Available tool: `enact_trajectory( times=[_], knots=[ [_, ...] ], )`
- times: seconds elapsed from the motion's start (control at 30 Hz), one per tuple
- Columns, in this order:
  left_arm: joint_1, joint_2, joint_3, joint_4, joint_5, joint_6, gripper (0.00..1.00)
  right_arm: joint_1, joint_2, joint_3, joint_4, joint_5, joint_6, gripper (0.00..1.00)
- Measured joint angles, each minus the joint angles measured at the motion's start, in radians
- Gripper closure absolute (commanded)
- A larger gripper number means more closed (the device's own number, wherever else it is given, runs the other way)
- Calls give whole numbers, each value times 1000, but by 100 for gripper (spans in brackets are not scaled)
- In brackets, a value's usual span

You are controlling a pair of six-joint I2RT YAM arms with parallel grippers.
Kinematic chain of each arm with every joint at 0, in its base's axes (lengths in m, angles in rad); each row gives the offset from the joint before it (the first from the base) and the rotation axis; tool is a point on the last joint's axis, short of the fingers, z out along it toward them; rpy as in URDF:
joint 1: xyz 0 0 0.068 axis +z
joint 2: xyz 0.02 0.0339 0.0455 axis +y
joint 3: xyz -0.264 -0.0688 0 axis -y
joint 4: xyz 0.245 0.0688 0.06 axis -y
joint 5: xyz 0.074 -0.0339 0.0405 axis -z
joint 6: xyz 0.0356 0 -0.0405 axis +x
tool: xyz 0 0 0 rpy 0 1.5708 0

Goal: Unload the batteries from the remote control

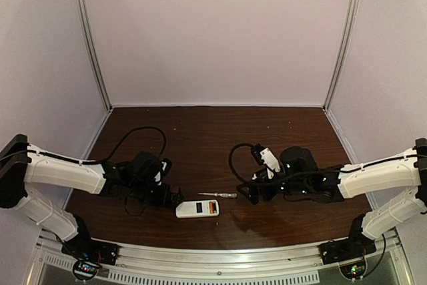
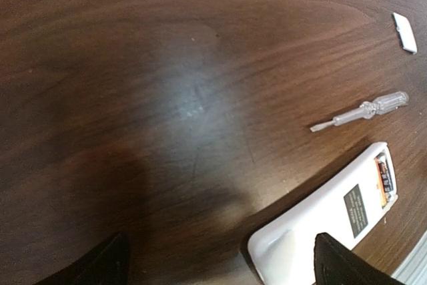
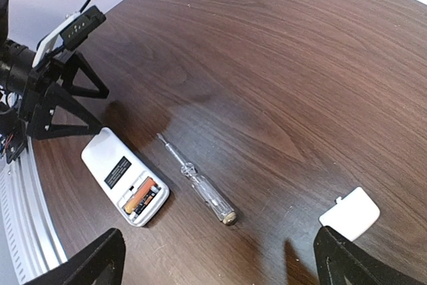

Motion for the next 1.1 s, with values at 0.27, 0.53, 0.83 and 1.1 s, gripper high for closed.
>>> enact_trajectory(
  times=[0.27,0.53,0.83,1.1],
  knots=[
    [0,-79,66,-92,-199,80,9,21,109,6,46,-101,-65,9],
    [0,-132,39,-4,-287,171,9,27,267,91,53,-133,-135,14],
    [0,-221,-24,126,-282,268,5,27,411,196,52,-129,-188,20],
    [0,-245,-62,211,-282,321,5,26,476,224,43,-117,-218,27]
  ],
)
